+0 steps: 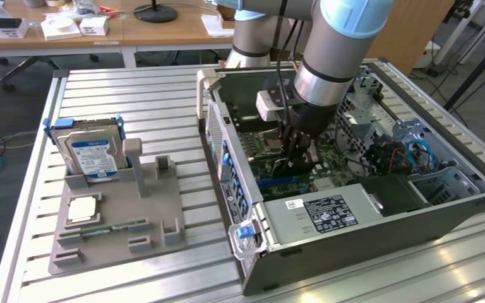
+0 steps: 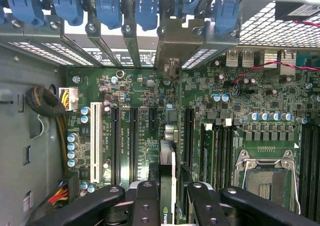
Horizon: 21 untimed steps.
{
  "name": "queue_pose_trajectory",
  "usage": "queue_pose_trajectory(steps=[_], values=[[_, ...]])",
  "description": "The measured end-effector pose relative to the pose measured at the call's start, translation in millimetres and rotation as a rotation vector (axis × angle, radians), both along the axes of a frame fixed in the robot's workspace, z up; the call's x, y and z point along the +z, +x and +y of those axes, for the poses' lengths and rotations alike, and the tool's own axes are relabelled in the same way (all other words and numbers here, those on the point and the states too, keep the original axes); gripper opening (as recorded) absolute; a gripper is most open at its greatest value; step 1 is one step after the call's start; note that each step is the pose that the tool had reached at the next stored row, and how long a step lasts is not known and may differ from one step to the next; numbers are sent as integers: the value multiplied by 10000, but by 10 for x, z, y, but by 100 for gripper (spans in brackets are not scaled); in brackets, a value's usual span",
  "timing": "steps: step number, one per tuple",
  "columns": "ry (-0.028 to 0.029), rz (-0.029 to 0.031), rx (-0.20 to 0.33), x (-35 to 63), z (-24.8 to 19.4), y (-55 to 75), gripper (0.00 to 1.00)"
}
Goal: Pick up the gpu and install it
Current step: 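Insert the gpu into the slot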
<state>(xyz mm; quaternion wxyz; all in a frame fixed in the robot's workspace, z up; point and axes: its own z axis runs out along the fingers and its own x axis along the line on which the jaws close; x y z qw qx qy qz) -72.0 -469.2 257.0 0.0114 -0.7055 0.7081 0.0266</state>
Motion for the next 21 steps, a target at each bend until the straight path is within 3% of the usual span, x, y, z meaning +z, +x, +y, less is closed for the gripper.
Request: queue_pose_trajectory(steps=[21], values=[[3,-1,-2,-26,-10,-1,26]])
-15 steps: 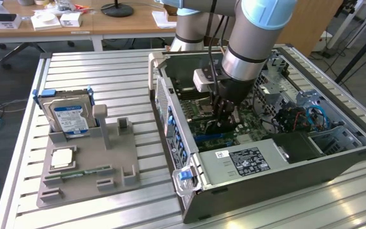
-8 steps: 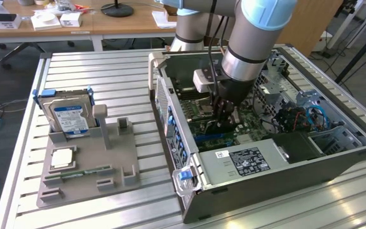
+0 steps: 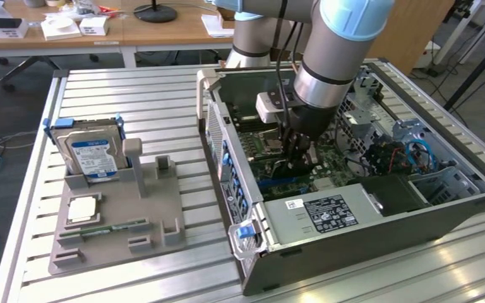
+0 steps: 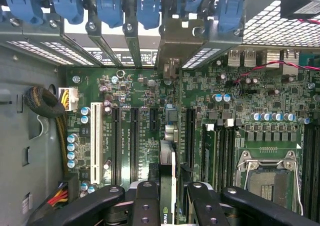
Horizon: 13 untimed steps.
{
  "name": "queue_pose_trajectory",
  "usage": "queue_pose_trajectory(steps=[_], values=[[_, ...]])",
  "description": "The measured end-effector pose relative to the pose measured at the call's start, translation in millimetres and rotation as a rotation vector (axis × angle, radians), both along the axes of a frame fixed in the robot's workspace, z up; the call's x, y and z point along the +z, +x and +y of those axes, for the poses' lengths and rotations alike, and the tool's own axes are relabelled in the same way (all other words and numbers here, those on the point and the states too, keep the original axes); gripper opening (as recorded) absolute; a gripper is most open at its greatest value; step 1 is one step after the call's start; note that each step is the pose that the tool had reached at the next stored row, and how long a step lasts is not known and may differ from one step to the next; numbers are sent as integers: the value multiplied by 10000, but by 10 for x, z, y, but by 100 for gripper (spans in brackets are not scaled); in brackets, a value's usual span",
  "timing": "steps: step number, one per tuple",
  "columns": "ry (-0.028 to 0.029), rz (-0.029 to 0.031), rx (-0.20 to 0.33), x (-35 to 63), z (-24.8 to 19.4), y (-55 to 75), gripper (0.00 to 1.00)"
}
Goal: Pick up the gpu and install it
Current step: 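Insert the gpu into the slot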
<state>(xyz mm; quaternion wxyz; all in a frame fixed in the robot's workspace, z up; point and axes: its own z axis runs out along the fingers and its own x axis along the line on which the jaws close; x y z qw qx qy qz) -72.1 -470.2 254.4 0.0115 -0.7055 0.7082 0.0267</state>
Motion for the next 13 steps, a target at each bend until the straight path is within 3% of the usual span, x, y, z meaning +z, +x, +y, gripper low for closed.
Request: queue_pose_trajectory(steps=[13], values=[[-2,1,3,-9,6,-2,26]])
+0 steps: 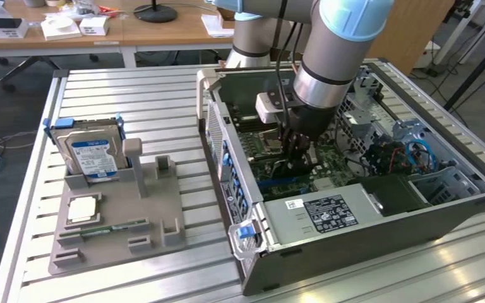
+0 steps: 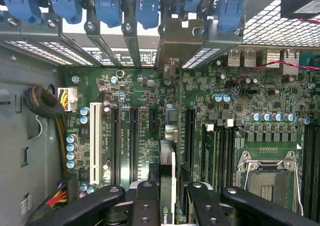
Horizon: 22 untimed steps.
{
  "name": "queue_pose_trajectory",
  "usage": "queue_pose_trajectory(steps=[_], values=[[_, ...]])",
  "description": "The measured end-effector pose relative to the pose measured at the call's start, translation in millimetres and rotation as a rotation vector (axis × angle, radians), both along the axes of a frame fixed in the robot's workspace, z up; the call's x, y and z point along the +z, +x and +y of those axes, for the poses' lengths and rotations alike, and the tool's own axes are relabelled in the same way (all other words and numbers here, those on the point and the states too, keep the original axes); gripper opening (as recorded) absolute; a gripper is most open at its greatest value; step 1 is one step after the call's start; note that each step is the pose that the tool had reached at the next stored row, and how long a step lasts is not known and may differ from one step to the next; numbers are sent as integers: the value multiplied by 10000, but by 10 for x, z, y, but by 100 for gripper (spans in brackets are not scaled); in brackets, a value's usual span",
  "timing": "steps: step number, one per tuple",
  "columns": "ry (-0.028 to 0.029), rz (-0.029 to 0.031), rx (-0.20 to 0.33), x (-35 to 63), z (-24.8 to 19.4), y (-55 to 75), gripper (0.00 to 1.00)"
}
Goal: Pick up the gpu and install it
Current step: 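Insert the gpu into the slot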
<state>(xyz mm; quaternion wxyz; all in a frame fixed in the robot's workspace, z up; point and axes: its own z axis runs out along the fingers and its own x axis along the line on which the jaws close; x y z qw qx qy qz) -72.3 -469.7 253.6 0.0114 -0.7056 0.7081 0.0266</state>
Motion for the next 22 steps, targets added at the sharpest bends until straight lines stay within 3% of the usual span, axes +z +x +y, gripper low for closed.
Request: queue_pose_trajectory(steps=[22], values=[[-2,2,0,-22,0,-1,26]])
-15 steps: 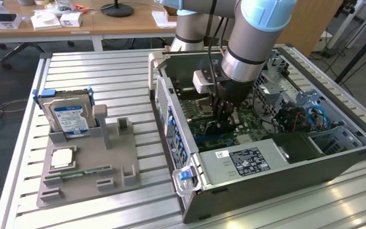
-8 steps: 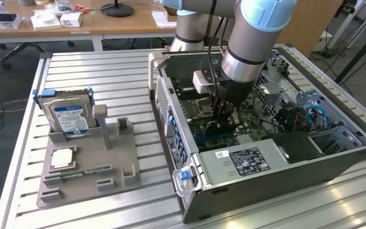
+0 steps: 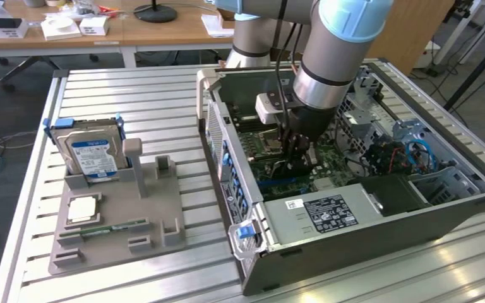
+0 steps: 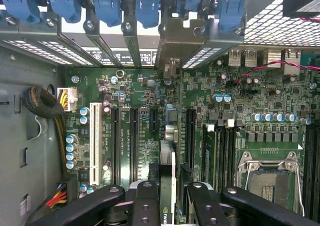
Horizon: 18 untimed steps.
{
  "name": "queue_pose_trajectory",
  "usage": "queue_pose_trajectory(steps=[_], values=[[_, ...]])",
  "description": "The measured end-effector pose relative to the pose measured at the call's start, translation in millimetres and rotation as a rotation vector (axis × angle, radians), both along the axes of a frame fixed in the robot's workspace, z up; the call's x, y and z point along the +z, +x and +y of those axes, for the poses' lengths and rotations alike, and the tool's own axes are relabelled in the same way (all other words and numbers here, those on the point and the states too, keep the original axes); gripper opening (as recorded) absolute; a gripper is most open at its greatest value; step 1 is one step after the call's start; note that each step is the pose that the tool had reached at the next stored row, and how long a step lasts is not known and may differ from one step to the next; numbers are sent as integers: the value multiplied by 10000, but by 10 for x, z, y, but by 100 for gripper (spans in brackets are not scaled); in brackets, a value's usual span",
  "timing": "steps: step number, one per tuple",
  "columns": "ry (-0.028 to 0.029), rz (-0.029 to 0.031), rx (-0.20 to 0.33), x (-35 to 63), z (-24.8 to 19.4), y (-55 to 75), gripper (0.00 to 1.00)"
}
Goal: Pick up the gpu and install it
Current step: 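Insert the gpu into the slot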
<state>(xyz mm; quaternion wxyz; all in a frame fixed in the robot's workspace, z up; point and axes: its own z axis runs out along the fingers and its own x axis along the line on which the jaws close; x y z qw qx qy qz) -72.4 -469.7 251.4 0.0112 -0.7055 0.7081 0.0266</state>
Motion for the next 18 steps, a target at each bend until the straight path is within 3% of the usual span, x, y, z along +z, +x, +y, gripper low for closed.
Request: queue_pose_trajectory(steps=[18], values=[[3,-3,0,7,0,0,26]])
